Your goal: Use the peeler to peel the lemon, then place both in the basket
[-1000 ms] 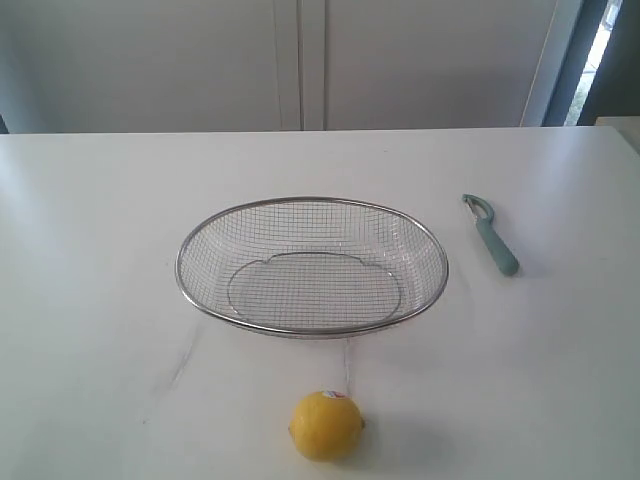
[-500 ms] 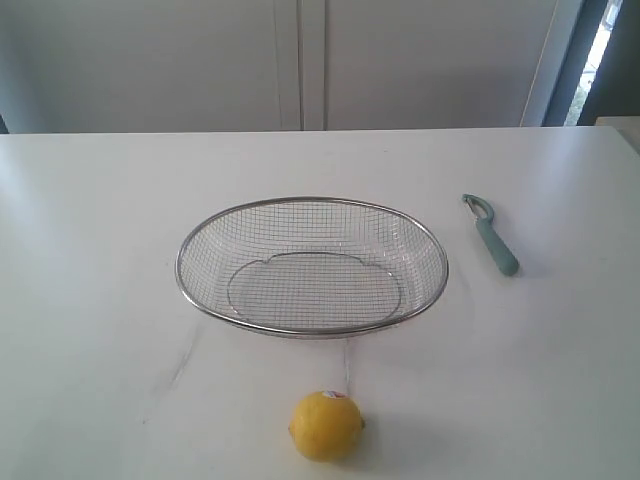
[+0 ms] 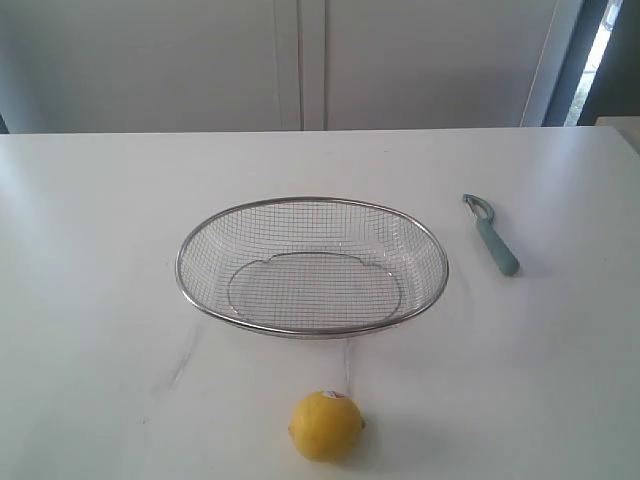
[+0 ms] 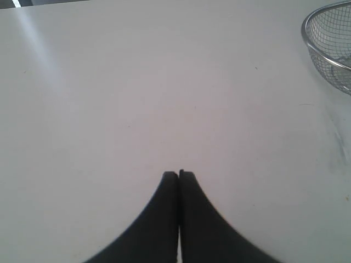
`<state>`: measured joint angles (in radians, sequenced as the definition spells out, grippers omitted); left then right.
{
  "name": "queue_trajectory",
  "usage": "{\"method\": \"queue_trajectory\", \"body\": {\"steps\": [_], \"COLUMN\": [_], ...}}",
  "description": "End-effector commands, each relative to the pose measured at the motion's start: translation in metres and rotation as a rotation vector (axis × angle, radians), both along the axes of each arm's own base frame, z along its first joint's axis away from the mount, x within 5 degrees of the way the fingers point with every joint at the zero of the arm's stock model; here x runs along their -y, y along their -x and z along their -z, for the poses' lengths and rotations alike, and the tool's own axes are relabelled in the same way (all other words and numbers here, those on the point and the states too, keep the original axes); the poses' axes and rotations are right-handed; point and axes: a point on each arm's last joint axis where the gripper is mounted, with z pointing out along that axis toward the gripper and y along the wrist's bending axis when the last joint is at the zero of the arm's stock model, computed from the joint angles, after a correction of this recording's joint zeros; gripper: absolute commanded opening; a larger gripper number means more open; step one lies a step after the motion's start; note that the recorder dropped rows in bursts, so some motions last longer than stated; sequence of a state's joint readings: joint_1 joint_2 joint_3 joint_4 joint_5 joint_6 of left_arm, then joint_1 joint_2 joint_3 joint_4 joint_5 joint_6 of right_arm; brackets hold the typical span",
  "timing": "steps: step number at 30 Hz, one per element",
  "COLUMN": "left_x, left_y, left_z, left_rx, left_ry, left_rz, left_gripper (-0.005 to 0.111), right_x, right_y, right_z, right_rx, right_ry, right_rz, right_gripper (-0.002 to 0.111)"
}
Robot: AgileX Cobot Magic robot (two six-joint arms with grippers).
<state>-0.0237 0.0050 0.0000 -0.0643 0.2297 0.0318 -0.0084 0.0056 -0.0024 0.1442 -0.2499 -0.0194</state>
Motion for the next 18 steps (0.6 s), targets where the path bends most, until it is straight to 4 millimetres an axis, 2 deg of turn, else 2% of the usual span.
{"method": "queue_trajectory", "body": {"steps": [1, 7, 9, 12, 15, 18], "left_x": [0.0, 0.0, 0.0, 0.0, 0.0, 0.0], "left_y": [0.0, 0.0, 0.0, 0.0, 0.0, 0.0], "left_z": [0.0, 0.0, 0.0, 0.0, 0.0, 0.0], "left_rx": [0.007, 0.007, 0.007, 0.007, 0.007, 0.007], "left_ry": [0.011, 0.011, 0.011, 0.011, 0.011, 0.011], "left_rz": [-0.004, -0.004, -0.004, -0.004, -0.004, -0.004], "left_gripper": [0.0, 0.0, 0.0, 0.0, 0.0, 0.0], "right_x": [0.001, 0.002, 0.002, 0.003, 0.003, 0.001], "right_y": [0.004, 0.008, 0.005, -0.004, -0.018, -0.041], "right_z": [-0.008, -0.016, -0.015, -0.022, -0.037, -0.052], "right_rx": [0.108, 0.214, 0.193, 0.143, 0.076, -0.063], "right_ry": [-0.057, -0.109, -0.125, -0.15, -0.151, -0.143], "right_rz": [-0.011, -0.024, -0.029, -0.033, -0.03, -0.032], "right_gripper": [0.0, 0.0, 0.0, 0.0, 0.0, 0.0]}}
